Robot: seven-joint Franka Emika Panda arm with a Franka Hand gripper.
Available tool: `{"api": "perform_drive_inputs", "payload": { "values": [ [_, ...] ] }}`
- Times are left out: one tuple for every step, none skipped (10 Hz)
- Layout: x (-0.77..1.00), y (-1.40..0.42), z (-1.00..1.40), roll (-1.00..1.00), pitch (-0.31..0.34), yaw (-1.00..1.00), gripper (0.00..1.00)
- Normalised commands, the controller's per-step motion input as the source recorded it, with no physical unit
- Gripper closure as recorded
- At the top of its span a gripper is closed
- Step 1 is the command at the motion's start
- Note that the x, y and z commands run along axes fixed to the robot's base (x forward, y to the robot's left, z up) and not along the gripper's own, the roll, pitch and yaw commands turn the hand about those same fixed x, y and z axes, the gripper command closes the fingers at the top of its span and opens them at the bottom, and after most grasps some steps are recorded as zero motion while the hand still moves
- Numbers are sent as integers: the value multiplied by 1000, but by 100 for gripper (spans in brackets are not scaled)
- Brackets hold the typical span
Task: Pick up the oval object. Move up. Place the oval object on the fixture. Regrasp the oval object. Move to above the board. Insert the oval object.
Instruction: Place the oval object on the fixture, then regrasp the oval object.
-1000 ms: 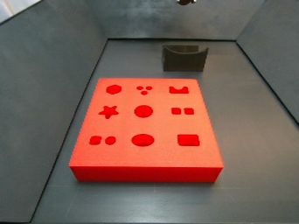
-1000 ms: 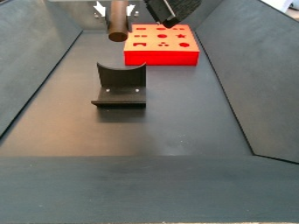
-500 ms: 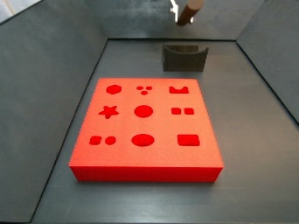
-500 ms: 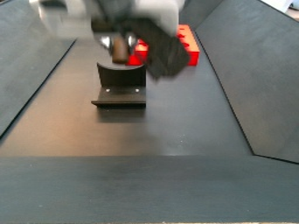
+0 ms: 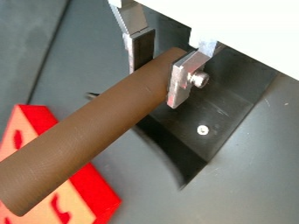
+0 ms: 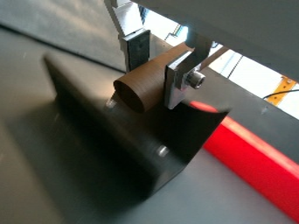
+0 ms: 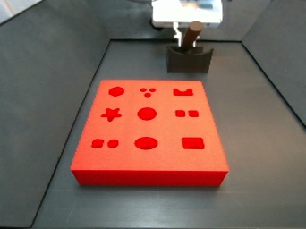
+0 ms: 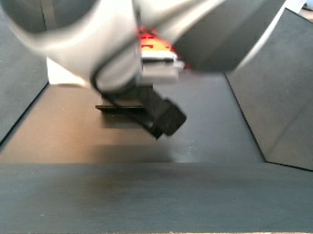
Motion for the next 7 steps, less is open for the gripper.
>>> {"api": "perform_drive_inputs", "payload": {
  "values": [
    [157, 102, -882, -190, 13, -85, 100],
    [132, 86, -694, -165, 9, -81, 100],
    [110, 69, -521, -148, 1, -76, 100],
    [72, 69, -484, -112, -4, -66, 100],
    [63, 57, -484, -108, -4, -63, 100],
    [0, 0, 0, 0, 0, 0, 0],
    [0, 0, 1000, 11, 64, -64, 0]
  ]
}}
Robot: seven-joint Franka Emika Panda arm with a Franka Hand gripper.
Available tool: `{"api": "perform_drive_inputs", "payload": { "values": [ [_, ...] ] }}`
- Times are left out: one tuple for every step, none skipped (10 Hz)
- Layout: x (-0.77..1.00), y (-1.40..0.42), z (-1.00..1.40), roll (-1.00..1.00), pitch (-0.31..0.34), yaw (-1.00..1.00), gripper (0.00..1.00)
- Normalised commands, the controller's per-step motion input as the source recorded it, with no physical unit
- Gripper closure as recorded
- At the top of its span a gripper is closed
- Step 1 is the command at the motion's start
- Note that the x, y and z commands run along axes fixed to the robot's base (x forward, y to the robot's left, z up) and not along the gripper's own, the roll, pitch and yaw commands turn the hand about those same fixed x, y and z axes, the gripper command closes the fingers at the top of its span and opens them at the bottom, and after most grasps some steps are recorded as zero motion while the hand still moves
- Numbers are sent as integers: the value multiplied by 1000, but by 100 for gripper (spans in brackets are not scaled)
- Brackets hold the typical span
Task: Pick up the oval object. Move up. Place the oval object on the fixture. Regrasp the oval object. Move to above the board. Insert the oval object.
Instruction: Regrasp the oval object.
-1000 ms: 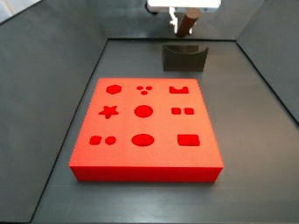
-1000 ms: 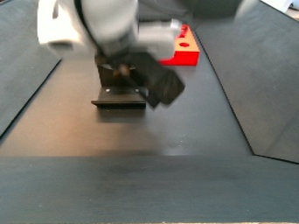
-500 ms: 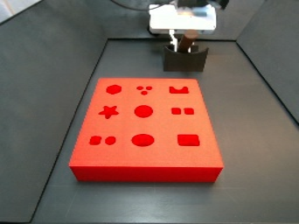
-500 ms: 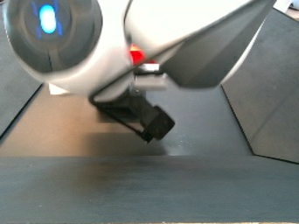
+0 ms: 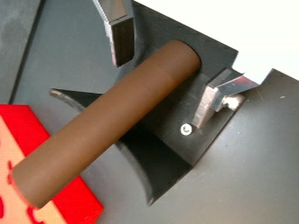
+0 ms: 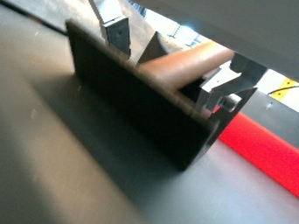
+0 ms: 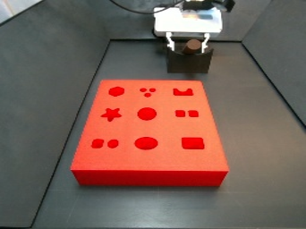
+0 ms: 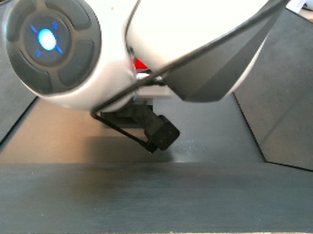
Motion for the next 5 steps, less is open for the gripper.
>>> {"api": "perform_drive_inputs", "payload": {
  "values": [
    [-3, 2, 1000, 15, 64, -59, 0],
    [-19, 6, 1000, 36, 58, -48, 0],
    [-27, 1, 1000, 49, 49, -48, 0],
    [-41, 1, 1000, 60, 33, -45, 0],
    [-43, 1, 857, 61, 32, -42, 0]
  ]
}}
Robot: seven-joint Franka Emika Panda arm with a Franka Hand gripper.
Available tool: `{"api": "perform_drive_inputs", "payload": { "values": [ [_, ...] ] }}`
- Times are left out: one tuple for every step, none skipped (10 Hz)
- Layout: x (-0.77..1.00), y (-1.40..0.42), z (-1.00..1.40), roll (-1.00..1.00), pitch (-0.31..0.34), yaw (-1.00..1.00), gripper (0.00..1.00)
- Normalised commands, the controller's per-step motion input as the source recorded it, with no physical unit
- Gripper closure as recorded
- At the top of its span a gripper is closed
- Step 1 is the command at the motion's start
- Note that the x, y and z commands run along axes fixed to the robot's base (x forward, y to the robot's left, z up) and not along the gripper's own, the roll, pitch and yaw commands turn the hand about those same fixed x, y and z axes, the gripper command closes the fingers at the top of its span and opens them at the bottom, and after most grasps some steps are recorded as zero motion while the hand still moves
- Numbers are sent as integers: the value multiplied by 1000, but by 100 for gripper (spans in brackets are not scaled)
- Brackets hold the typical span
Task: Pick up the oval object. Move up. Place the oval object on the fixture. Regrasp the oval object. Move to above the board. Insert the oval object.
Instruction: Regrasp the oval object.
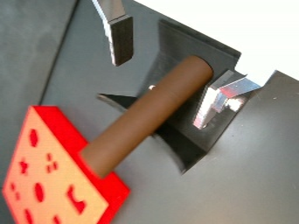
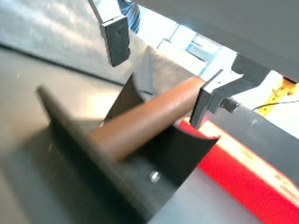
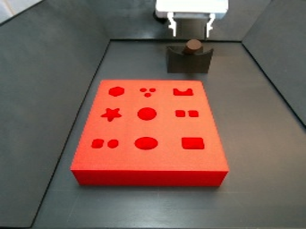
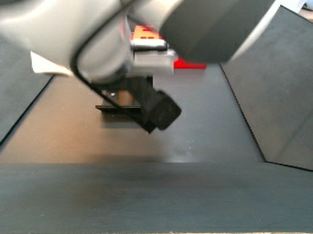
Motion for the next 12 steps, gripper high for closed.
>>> {"api": "perform_drive_inputs", "payload": {
  "values": [
    [-36, 0, 617, 63, 30, -34, 0],
    [-33, 1, 494, 61, 30, -31, 0],
    [-29, 4, 248, 53, 31, -22, 0],
    [-1000, 0, 0, -5, 2, -19, 0],
    [-1000, 1, -44, -28, -34, -31, 0],
    [-1000, -2, -21, -12, -60, -36, 0],
    [-1000, -5, -18, -1, -78, -29, 0],
    [-1000, -6, -14, 15, -101, -16, 0],
    [-1000, -8, -8, 28, -118, -3, 0],
    [-1000, -13, -3, 44, -136, 16, 0],
    [-1000, -16, 1, 52, -145, 25, 0],
    [-822, -23, 5, 70, -159, 48, 0]
  ]
}}
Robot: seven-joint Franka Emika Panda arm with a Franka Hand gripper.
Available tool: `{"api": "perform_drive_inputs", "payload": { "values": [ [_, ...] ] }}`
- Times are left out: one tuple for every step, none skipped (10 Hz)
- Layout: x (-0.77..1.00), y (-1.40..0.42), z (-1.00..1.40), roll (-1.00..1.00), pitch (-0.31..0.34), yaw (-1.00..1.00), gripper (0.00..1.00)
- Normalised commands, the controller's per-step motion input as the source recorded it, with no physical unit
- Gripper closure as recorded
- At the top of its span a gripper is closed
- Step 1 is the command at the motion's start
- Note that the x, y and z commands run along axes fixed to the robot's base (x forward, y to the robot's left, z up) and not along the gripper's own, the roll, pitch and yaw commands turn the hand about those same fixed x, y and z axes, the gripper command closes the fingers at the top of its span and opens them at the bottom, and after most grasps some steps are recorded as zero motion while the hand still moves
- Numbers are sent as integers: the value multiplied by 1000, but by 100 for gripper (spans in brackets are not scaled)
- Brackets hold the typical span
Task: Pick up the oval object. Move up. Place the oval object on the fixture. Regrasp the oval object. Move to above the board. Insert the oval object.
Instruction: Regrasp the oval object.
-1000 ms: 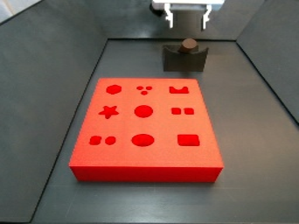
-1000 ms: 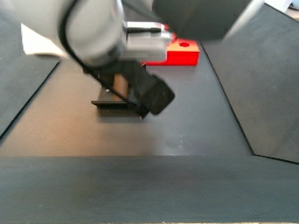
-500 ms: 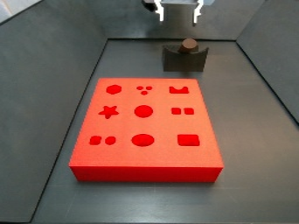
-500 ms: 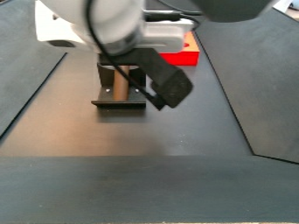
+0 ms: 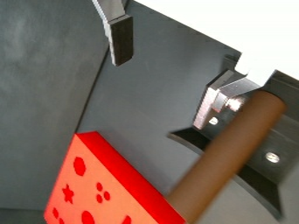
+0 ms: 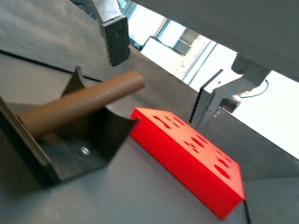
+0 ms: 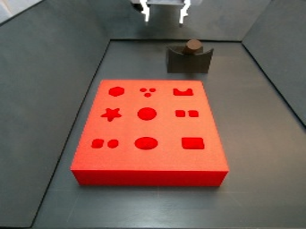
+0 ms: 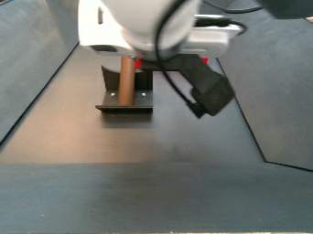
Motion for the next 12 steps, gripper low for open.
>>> {"api": "perform_drive_inputs", "payload": {
  "values": [
    [-733, -26, 4, 76, -163, 58, 0],
    [-332, -1000, -191, 1000, -19, -912, 0],
    [-222, -1000, -182, 1000, -23, -906, 0],
    [-127, -1000, -132, 1000, -47, -904, 0],
    [-103, -1000, -125, 1000, -76, -906, 0],
    [-112, -1000, -109, 1000, -101, -910, 0],
    [-100, -821, -58, 1000, -131, -912, 0],
    [-90, -683, -42, 1000, -146, -914, 0],
    [-61, -403, -21, 1000, -173, -916, 0],
    [-41, -120, -7, 1000, -196, -921, 0],
    [-30, -16, -2, 1000, -211, -929, 0],
    [-27, -23, -5, 1000, -224, -933, 0]
  ]
}}
